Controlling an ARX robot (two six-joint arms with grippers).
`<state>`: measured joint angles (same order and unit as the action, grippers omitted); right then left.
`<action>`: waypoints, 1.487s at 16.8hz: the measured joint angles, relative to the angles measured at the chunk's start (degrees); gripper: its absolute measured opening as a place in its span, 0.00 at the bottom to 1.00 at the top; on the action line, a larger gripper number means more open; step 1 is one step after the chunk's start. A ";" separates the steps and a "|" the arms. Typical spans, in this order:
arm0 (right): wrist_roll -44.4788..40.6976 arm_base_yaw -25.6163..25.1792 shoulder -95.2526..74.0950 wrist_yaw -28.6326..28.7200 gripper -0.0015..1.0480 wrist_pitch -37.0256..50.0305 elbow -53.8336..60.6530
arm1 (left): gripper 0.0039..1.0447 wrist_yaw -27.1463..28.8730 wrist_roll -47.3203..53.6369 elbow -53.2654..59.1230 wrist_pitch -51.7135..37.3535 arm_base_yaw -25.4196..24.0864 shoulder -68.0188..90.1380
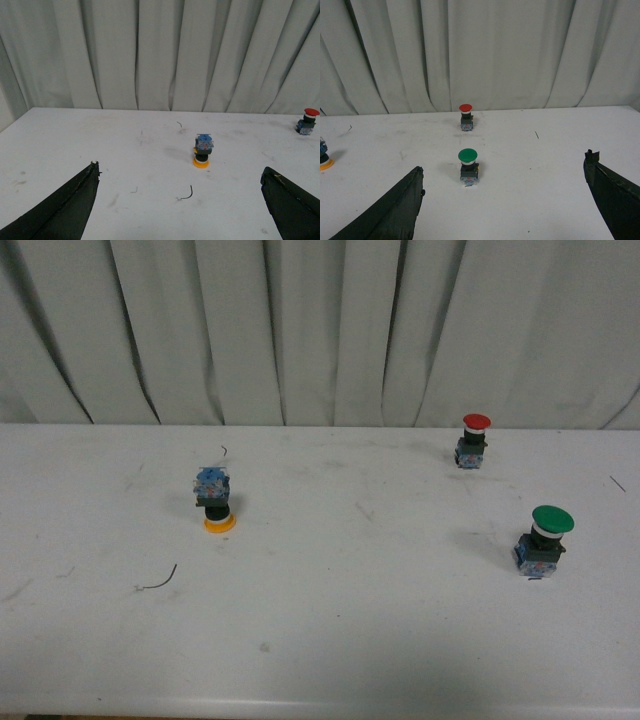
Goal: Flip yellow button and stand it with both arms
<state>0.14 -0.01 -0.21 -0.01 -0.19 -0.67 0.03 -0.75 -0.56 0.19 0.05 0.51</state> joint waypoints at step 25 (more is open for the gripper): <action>0.00 0.00 0.00 0.02 0.94 0.00 0.00 | 0.94 -9.44 -13.42 -8.94 -7.30 0.44 29.44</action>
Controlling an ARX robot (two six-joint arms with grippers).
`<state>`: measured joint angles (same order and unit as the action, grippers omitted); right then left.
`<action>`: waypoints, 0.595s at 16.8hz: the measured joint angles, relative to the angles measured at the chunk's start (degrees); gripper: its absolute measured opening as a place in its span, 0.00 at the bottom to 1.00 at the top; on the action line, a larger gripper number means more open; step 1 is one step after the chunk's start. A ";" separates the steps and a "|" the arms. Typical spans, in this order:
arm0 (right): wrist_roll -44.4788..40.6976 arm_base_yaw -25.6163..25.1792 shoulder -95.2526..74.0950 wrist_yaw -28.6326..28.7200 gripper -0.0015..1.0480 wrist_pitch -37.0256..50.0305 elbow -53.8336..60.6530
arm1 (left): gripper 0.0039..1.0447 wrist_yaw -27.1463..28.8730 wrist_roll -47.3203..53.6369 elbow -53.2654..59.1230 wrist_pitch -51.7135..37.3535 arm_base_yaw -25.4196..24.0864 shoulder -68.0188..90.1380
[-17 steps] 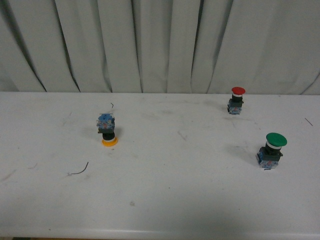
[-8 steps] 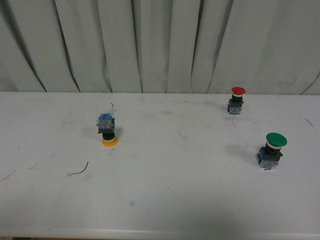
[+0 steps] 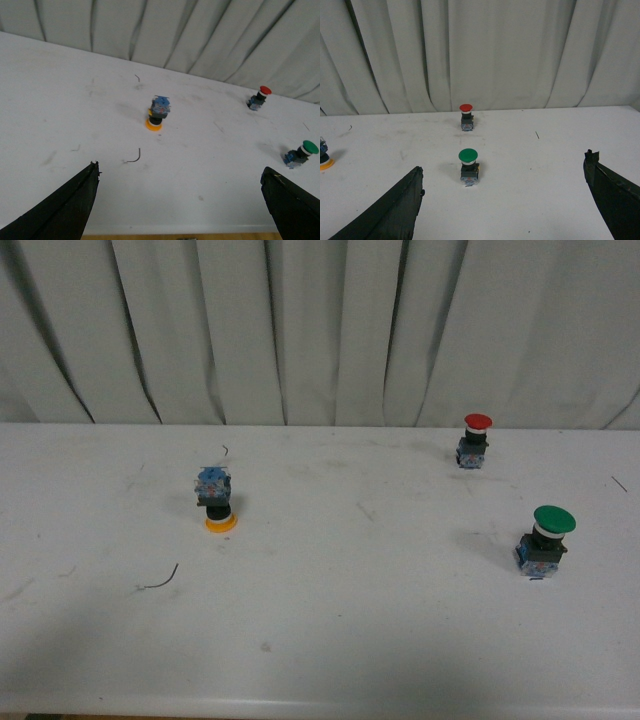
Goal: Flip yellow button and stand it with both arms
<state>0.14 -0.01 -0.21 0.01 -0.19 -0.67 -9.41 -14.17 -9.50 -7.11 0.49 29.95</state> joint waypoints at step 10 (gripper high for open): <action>0.00 0.00 0.00 -0.02 0.94 -0.02 0.00 | 0.94 6.43 -0.26 -39.60 -17.20 13.49 72.85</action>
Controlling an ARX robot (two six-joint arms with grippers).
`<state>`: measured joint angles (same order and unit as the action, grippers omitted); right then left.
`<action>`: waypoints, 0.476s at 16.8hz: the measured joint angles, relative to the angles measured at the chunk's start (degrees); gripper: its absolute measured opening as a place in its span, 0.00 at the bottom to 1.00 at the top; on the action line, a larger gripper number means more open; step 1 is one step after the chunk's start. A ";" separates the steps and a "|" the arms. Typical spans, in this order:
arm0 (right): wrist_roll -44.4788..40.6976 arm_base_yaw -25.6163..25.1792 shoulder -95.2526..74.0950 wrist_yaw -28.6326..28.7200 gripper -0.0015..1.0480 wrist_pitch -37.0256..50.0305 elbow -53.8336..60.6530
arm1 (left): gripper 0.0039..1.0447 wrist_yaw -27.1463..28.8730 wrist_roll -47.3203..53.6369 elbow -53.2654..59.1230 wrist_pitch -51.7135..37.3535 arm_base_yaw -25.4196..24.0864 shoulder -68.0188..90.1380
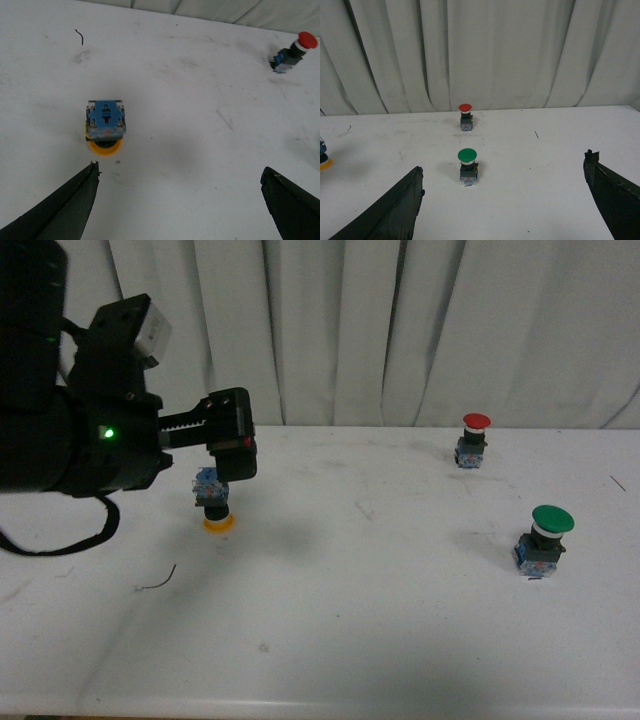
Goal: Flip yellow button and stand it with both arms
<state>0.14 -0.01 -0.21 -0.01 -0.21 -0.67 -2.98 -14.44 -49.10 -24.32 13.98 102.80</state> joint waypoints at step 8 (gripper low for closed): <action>0.00 0.00 0.00 0.02 0.94 0.02 0.00 | 0.94 5.79 4.24 -24.37 15.69 -0.59 14.21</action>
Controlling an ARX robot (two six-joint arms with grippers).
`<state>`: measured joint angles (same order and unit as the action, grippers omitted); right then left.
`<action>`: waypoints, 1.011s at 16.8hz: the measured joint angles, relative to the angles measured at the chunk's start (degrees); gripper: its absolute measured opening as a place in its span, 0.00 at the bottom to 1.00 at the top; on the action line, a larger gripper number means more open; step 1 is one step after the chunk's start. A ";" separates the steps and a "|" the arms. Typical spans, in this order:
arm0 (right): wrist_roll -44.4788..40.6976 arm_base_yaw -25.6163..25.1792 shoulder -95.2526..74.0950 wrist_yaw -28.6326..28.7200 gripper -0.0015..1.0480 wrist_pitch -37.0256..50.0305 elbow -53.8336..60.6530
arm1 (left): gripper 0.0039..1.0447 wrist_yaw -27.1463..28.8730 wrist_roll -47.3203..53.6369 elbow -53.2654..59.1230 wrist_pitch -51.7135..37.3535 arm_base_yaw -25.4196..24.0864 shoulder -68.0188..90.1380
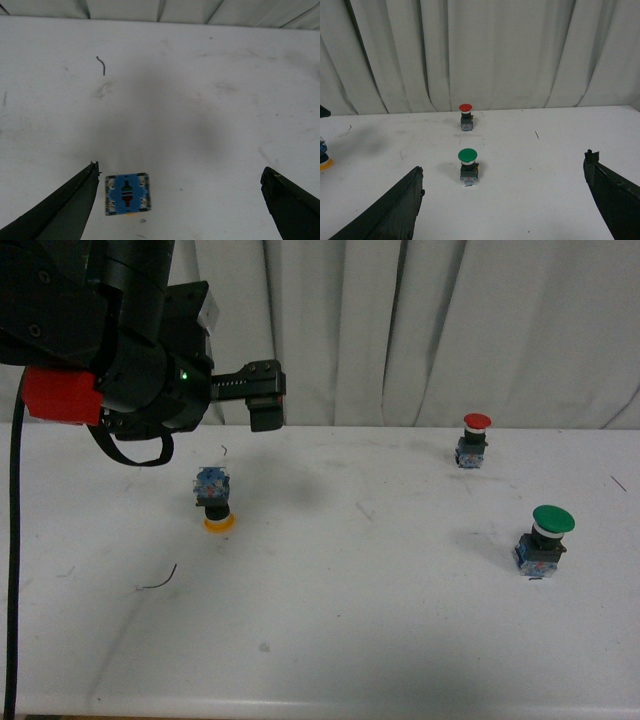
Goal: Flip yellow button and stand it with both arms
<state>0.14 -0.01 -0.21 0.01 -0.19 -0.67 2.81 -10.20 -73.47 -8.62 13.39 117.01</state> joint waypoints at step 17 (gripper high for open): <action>0.00 0.00 0.00 -0.02 0.94 0.00 0.00 | 0.94 4.28 2.91 -12.13 15.06 -1.84 11.32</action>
<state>0.14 -0.01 -0.21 -0.01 -0.19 -0.67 7.09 -7.29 -85.60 6.44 11.55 128.33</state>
